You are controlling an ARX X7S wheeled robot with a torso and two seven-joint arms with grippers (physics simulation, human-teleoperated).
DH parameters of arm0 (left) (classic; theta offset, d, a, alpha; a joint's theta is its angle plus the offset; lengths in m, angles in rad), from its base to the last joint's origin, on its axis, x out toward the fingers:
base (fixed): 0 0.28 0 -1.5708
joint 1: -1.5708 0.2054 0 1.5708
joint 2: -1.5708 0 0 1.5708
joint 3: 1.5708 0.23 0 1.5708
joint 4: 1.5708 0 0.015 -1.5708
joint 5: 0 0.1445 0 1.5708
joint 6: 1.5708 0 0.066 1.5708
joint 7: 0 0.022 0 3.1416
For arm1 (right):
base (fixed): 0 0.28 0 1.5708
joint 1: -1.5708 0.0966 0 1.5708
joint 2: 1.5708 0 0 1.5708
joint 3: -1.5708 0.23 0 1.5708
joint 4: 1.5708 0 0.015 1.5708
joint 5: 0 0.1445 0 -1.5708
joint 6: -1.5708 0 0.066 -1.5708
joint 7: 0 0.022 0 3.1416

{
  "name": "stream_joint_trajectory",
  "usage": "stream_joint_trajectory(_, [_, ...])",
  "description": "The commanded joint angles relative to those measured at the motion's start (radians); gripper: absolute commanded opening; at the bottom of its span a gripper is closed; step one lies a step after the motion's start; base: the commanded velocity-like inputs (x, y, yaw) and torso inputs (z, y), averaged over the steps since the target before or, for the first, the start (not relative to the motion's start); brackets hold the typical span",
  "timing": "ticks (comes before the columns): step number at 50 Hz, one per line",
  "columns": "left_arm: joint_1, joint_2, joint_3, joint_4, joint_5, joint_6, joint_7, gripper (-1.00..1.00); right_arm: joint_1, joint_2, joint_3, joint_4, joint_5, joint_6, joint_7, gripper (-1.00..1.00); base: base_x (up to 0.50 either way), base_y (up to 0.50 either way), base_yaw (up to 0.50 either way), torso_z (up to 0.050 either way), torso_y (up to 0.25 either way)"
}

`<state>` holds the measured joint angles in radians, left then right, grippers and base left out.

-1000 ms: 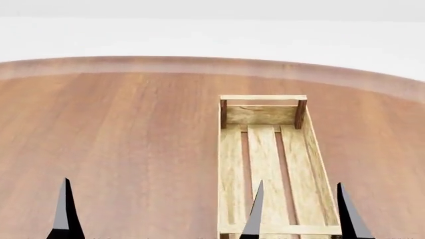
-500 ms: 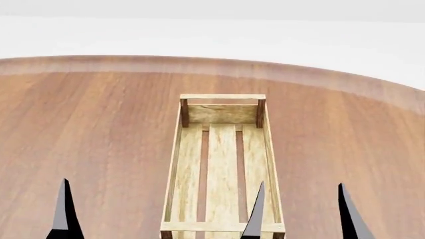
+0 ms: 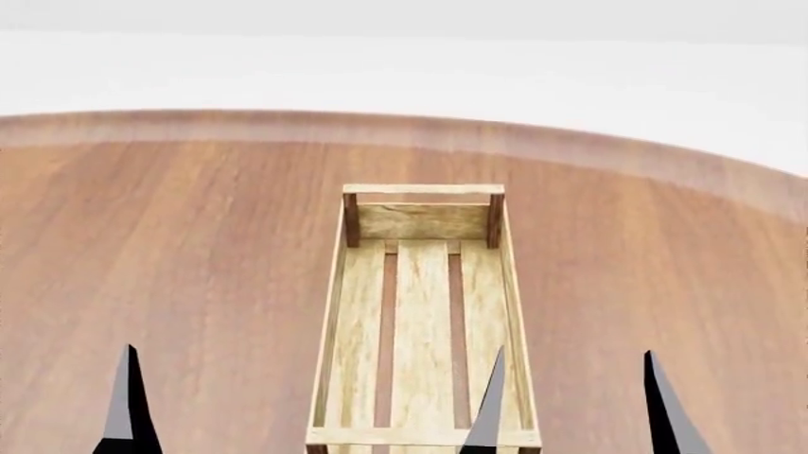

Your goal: Stack the right bowl on the left bowl and place them in the tray.

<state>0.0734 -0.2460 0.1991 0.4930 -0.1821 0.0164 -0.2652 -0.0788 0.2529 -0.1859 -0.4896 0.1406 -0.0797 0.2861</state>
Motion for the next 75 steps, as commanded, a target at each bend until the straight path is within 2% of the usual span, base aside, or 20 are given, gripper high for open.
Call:
stream_joint_trajectory(1, [-0.001,0.015,-0.021,0.01,-0.006,-0.024,0.016,1.0,0.0,-0.015,0.017,0.002,-0.021,0.007,-0.015,1.0,0.0,0.0,0.0,0.05,0.0])
stream_joint_trajectory(37, [0.01,-0.005,-0.015,0.06,-0.019,-0.04,-0.017,1.0,0.003,0.005,-0.003,-0.018,-0.024,0.029,0.006,1.0,0.0,0.0,0.0,0.05,0.0])
stream_joint_trajectory(44, [0.008,-0.009,-0.011,0.065,-0.008,-0.055,-0.03,1.0,0.005,0.008,-0.006,-0.018,-0.025,0.033,0.01,1.0,0.0,0.0,0.0,0.0,-0.026])
stream_joint_trajectory(75, [0.007,-0.02,0.002,0.052,0.009,-0.035,-0.05,1.0,0.009,0.019,-0.021,-0.007,-0.016,0.027,0.019,1.0,0.0,0.0,0.0,0.0,-0.25])
